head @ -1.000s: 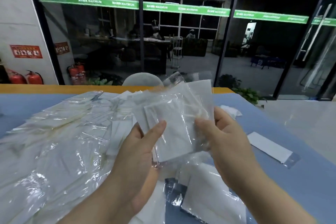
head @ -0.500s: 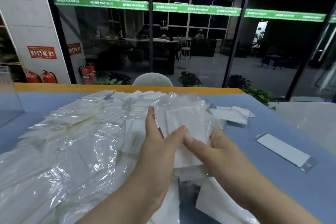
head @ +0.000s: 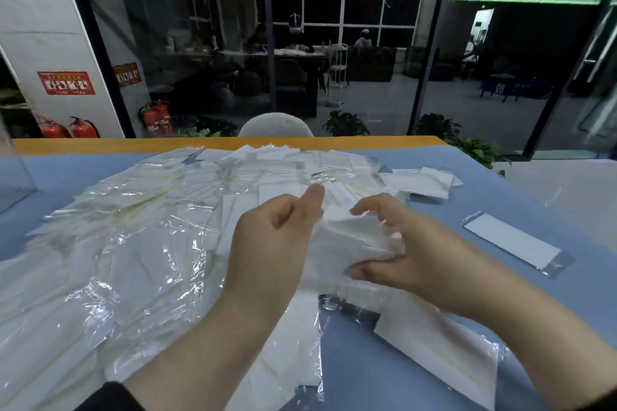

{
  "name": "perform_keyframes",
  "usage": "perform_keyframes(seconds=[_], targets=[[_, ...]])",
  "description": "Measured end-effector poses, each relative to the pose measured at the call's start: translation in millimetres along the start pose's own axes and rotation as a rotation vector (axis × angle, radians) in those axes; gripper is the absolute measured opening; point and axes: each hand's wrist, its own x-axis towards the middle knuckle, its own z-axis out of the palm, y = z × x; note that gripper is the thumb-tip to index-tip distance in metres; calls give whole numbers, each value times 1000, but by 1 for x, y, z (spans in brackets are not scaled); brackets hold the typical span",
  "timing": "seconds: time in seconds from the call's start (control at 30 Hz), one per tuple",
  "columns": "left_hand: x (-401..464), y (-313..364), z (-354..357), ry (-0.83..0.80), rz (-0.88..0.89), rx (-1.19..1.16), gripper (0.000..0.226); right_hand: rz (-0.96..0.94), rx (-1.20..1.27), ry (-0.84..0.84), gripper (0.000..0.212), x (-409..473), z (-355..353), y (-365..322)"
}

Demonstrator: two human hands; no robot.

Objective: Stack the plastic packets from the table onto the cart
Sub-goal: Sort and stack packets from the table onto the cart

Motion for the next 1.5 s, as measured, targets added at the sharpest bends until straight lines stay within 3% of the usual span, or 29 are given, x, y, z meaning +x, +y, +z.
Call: perform_keyframes(seconds=[0.07,0.2,0.33,0.47,0.63,0.83,0.97,1.03,1.1,1.13,1.2,1.27,1.37,1.43,1.5], targets=[[-2,3,0,-15,24,-40,55,-29,43,41,67,0,2,0],[0,-5,3,-23,-14,61,9,-97,96,111,72,2,7,-4],[4,-10,1,6,-15,73,11,-60,-74,91,59,1,2,1],[1,-9,3,-44,-4,113,10,-154,-82,158,75,-1,-2,-4],[1,-11,3,-45,4,146,5,-106,-283,33,55,-1,-2,-1],[-6,-5,7,-216,-11,178,22,-60,-196,-22,31,-2,2,-3],[-7,-2,3,-164,48,73,46,-67,-56,66,21,1,1,1],[-4,-2,-1,-55,92,-25,55,-49,166,172,15,2,-3,3],[-2,0,-1,-38,13,-99,70,-48,434,248,13,3,-6,1],[-1,0,0,-72,-54,-131,72,-54,540,253,15,3,-6,0],[-1,-2,3,-178,-153,-167,53,-58,661,208,26,3,-4,-2],[-3,0,5,-221,-223,-232,37,-73,621,149,34,3,-1,-5],[-3,1,3,-138,-196,-309,22,-38,466,183,43,2,-4,-2],[-3,5,0,-53,-117,-224,14,85,353,255,54,-2,-16,3],[-6,6,-5,-19,-8,-19,16,231,45,141,61,-14,-32,7]])
